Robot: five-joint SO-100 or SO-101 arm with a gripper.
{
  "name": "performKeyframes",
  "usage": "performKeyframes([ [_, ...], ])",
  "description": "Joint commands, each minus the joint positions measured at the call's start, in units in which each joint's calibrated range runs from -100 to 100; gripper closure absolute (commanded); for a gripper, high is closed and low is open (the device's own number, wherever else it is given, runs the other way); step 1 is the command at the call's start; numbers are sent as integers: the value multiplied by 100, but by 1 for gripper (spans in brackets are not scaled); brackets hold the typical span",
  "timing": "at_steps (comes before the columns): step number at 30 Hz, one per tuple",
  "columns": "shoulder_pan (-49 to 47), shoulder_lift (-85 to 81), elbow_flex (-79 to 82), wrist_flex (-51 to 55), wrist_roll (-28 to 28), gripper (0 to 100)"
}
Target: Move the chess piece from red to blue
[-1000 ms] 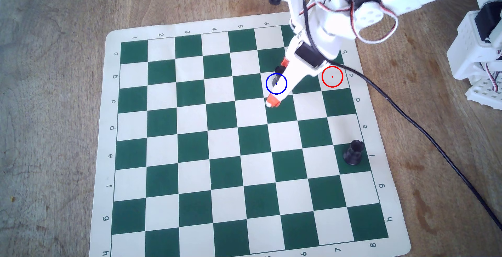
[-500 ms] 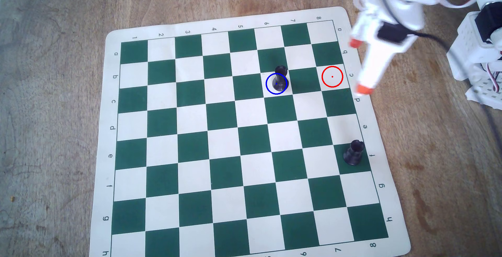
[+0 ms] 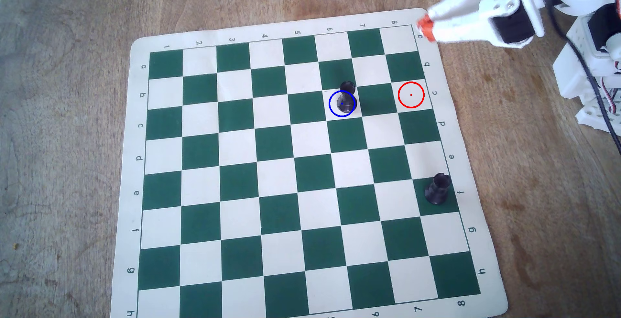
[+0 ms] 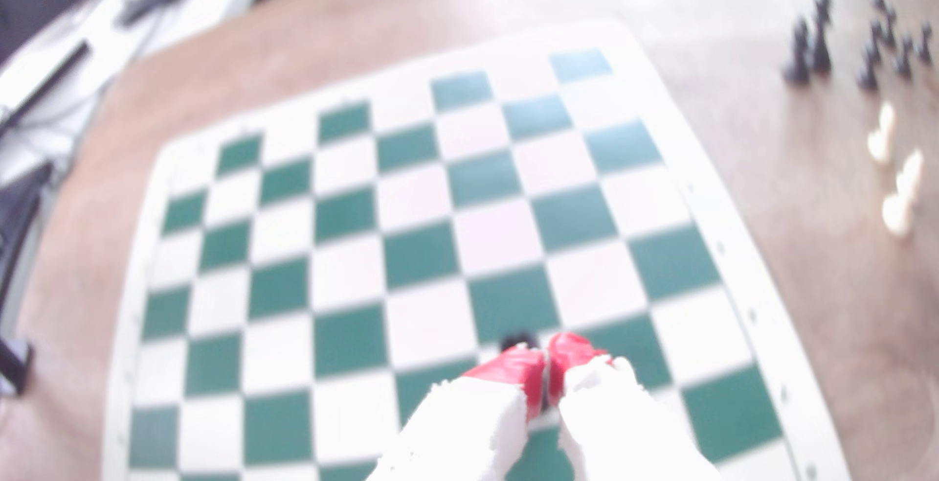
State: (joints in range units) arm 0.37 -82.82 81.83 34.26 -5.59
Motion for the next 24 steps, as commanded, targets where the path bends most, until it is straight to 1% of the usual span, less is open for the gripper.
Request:
performKeyframes([
  [1, -244, -801, -6, -1469, 10, 100],
  [5, -127, -1039, 85, -2566, 5, 100],
  [9, -33, -1072, 475, -4802, 166, 100],
  [10, -49, -1081, 1010, -6620, 440, 100],
  [12, -80, -1089, 1209, -8070, 469, 100],
  [14, -72, -1140, 1273, -9053, 444, 100],
  [15, -72, -1166, 1481, -10093, 425, 100],
  [19, -88, -1225, 1817, -11403, 484, 100],
  [22, -213, -1293, 1817, -11837, 591, 100],
  [24, -229, -1293, 1817, -12542, 591, 100],
])
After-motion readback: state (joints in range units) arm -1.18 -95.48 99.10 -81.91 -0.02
